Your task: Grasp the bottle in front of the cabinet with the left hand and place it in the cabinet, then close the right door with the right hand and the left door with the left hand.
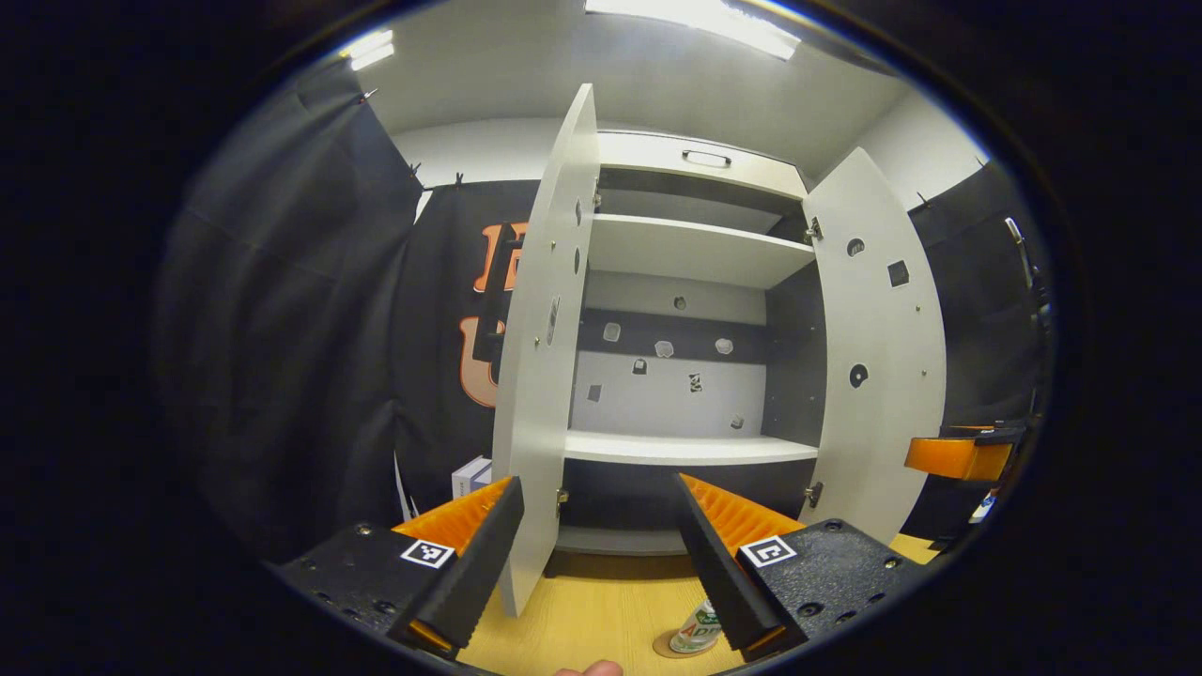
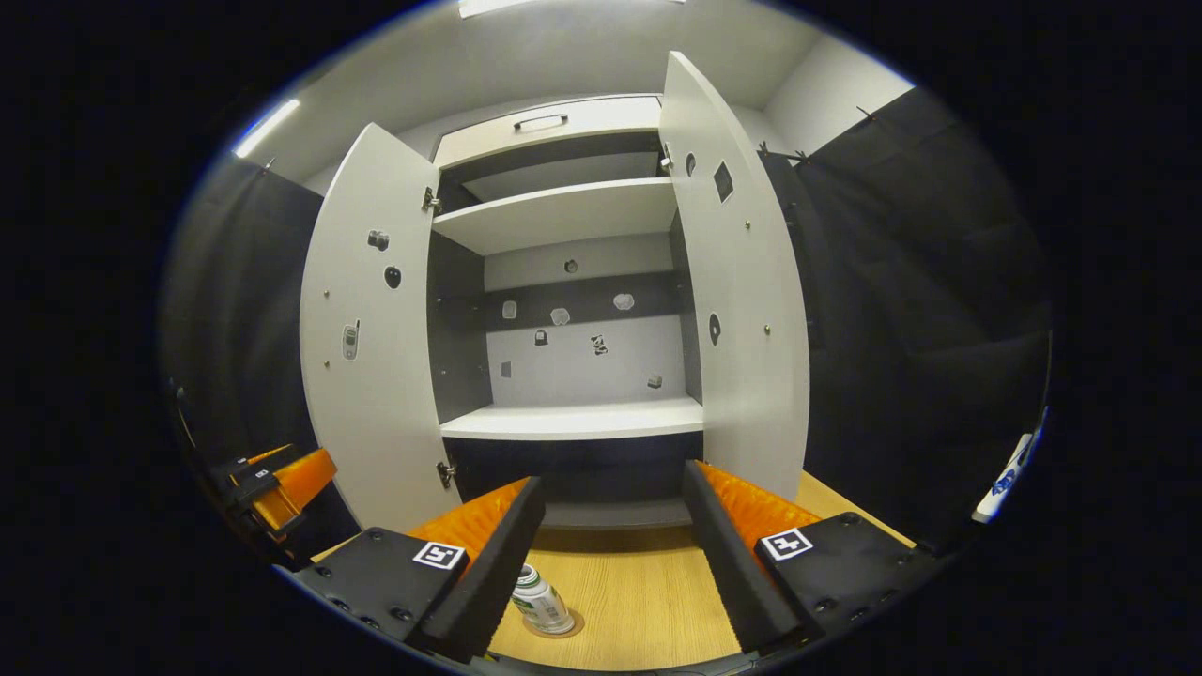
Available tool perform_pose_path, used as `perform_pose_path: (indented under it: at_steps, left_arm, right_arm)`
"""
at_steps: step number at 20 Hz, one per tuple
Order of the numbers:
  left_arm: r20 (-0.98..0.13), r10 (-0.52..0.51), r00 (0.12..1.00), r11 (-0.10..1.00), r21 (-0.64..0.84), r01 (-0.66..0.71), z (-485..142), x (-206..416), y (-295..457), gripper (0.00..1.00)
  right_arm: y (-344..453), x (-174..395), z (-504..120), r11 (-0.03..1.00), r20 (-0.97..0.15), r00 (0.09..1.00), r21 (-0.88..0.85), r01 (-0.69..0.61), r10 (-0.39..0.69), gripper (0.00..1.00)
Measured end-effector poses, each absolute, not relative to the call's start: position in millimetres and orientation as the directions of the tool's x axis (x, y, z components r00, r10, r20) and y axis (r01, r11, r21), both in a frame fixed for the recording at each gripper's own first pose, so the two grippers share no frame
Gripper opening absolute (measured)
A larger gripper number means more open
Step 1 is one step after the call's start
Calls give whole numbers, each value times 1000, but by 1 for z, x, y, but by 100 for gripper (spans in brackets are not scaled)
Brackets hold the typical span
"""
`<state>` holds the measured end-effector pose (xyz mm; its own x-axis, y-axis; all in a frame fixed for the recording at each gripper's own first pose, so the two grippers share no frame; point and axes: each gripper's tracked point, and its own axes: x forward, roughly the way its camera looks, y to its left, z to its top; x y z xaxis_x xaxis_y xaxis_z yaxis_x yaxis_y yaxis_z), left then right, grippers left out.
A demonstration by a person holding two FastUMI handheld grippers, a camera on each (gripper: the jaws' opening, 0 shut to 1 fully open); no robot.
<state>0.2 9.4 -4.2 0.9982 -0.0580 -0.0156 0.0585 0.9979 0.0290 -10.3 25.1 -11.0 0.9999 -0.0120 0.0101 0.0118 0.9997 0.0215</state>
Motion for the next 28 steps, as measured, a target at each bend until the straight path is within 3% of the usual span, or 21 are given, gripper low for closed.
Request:
perform_pose_path:
  at_steps: [10, 12, 21, 28]
  left_arm:
    - [-21, -18, 1000, 999, -36, 17, -17, 6, -6, 96]
    - [-21, -47, 999, 998, -32, 46, -17, 8, -12, 96]
    - [-136, -383, 914, 922, -118, 369, -97, 12, -101, 96]
    - [-277, -356, 892, 933, -152, 325, -220, 15, -124, 96]
  right_arm:
    - [17, 1, -4, 999, -21, 999, -16, -29, 29, 98]
    - [13, 0, -5, 1000, -16, 1000, -10, -12, 11, 98]
    - [-3, -12, -3, 997, 8, 997, -5, 79, -79, 98]
    - [-31, -7, 17, 994, 20, 997, -83, 72, -71, 98]
